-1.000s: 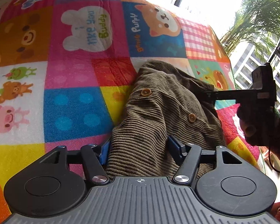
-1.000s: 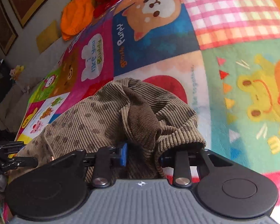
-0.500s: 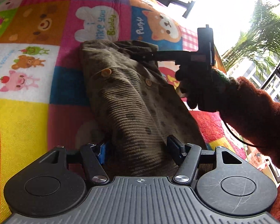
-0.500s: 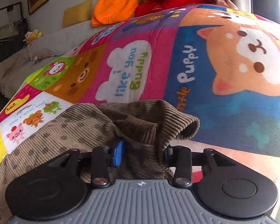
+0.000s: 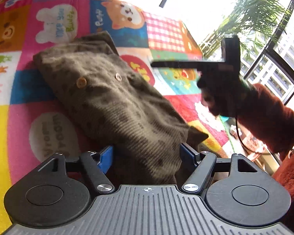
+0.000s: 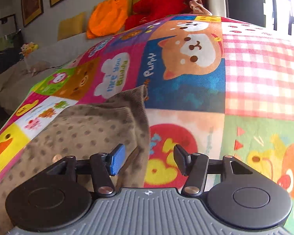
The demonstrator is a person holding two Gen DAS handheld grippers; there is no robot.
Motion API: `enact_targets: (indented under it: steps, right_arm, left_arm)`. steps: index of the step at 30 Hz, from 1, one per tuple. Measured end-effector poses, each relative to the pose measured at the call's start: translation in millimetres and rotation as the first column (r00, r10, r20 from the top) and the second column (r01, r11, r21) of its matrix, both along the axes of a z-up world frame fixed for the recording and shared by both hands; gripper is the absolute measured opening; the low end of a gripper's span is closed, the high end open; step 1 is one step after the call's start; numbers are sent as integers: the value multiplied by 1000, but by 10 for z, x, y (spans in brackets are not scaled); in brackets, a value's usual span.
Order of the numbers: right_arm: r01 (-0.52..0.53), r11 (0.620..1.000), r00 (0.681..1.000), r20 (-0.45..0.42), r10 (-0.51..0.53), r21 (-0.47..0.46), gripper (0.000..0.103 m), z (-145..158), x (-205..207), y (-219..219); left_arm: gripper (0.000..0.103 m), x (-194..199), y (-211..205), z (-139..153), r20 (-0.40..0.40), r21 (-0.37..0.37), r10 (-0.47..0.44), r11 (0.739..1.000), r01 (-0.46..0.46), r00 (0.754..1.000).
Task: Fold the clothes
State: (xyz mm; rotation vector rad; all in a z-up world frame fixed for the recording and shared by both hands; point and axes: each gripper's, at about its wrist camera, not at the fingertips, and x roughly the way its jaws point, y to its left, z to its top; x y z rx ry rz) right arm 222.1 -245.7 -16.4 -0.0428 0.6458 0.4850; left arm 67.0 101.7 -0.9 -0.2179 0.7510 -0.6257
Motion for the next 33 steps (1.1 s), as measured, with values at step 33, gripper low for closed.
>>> enact_targets:
  steps: [33]
  right_arm:
    - [-354, 913, 935, -74, 346, -204, 75, -397, -1842, 244]
  left_arm:
    - [91, -11, -171, -382, 65, 244, 118, 961, -130, 991]
